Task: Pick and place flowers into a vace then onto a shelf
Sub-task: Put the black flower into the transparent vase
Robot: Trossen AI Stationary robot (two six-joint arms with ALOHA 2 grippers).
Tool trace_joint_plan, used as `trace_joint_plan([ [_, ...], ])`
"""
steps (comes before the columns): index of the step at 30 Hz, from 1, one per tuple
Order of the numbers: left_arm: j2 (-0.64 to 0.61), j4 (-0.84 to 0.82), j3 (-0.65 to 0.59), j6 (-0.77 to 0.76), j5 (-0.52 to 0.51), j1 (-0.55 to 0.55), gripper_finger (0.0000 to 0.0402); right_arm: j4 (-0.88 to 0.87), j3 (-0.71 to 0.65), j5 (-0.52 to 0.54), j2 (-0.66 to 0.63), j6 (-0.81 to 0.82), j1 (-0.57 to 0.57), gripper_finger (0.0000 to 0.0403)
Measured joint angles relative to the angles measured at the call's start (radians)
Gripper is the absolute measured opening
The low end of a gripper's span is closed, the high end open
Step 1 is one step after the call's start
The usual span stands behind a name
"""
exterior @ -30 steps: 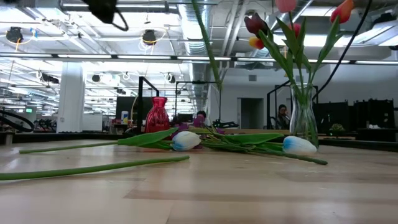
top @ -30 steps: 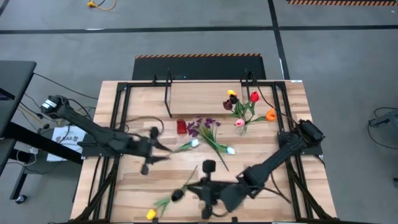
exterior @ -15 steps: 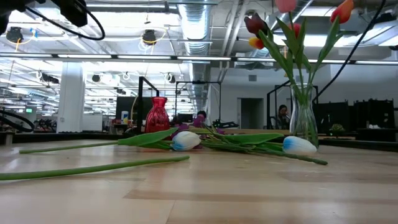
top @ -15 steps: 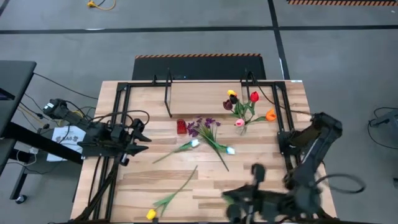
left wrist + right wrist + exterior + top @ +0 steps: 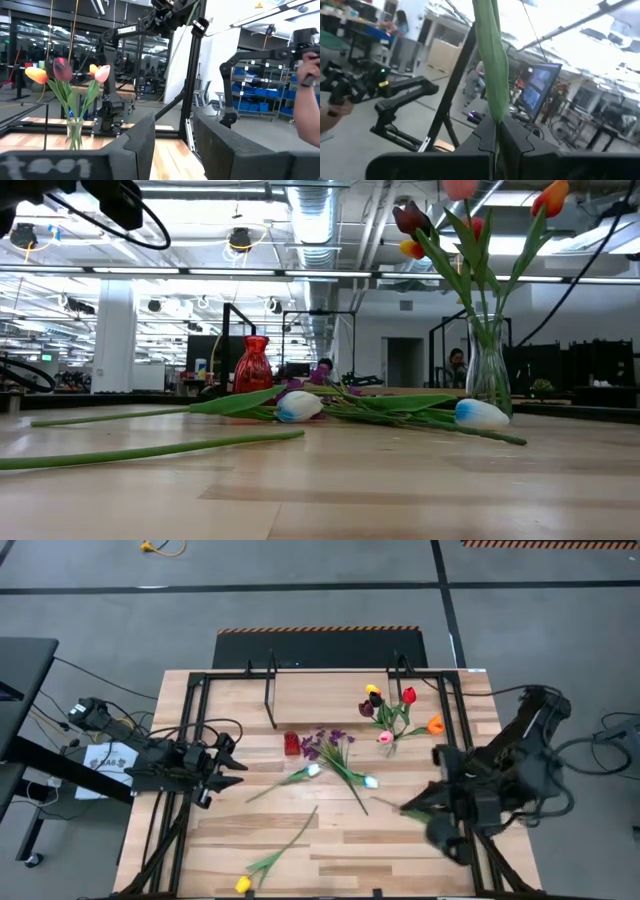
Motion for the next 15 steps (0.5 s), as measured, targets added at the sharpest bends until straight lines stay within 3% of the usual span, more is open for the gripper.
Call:
trace_joint_plan([
  [8,0.057,0.033,0.0,0.07,-0.037,0.0,0.0123,-0.006,-0.226,-0.004,-0.324,-0.042,0.021,0.0],
  [15,0.082,0.117,0.0,0.217,-0.122,0.001,0.0123,-0.042,-0.386,-0.079,-0.585,-0.026,-0.106,0.0],
])
